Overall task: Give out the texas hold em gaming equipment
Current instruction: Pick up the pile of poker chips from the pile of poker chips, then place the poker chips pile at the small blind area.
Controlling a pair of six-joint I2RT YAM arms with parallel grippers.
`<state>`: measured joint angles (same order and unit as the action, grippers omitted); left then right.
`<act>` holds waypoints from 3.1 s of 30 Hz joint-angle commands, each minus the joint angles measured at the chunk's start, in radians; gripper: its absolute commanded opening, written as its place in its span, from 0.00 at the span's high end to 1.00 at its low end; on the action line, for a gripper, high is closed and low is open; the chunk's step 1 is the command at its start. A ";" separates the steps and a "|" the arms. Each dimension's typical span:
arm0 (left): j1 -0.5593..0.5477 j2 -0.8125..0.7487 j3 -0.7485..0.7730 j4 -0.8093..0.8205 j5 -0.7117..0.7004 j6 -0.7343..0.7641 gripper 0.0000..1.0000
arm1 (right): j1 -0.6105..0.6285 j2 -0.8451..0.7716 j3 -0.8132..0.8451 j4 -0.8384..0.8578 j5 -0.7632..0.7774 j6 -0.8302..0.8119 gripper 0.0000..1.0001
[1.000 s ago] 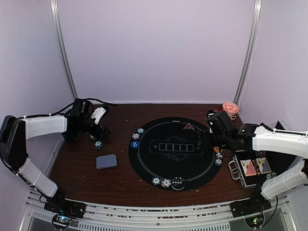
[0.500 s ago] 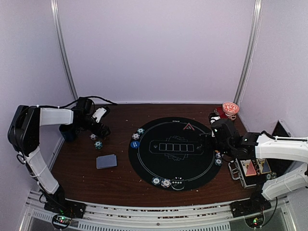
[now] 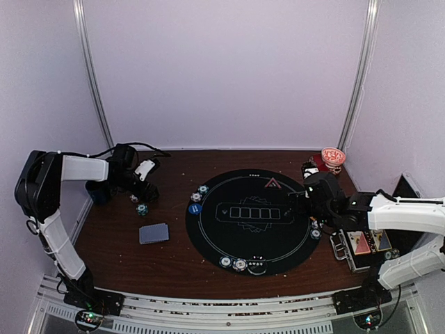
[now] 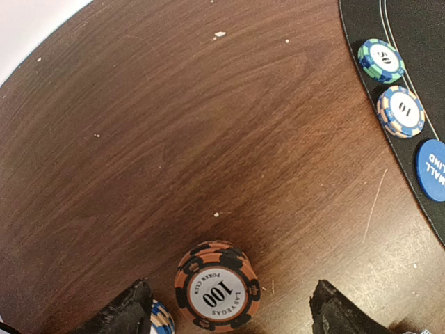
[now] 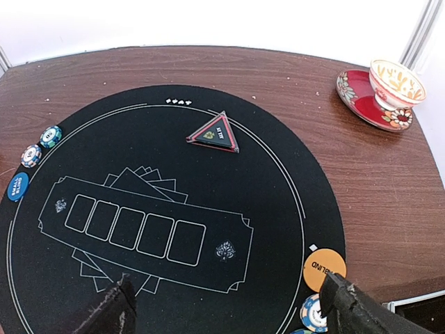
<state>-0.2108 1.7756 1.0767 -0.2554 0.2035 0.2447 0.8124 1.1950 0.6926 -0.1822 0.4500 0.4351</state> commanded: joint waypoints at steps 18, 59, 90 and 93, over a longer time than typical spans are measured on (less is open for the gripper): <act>0.023 0.051 0.018 0.058 -0.019 -0.009 0.38 | 0.008 -0.013 -0.021 0.021 0.035 0.001 0.07; 0.032 -0.056 -0.011 0.051 0.046 -0.006 0.70 | 0.011 -0.024 -0.023 0.018 0.045 0.001 0.07; -0.267 0.340 0.664 -0.121 0.103 -0.050 0.71 | 0.010 -0.028 -0.031 0.019 0.093 0.004 0.07; -0.300 0.381 0.707 -0.121 0.095 -0.049 0.71 | 0.012 -0.031 -0.033 0.020 0.090 0.004 0.07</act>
<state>-0.4828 2.1212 1.7107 -0.3779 0.2928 0.2089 0.8143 1.1809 0.6758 -0.1669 0.5171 0.4362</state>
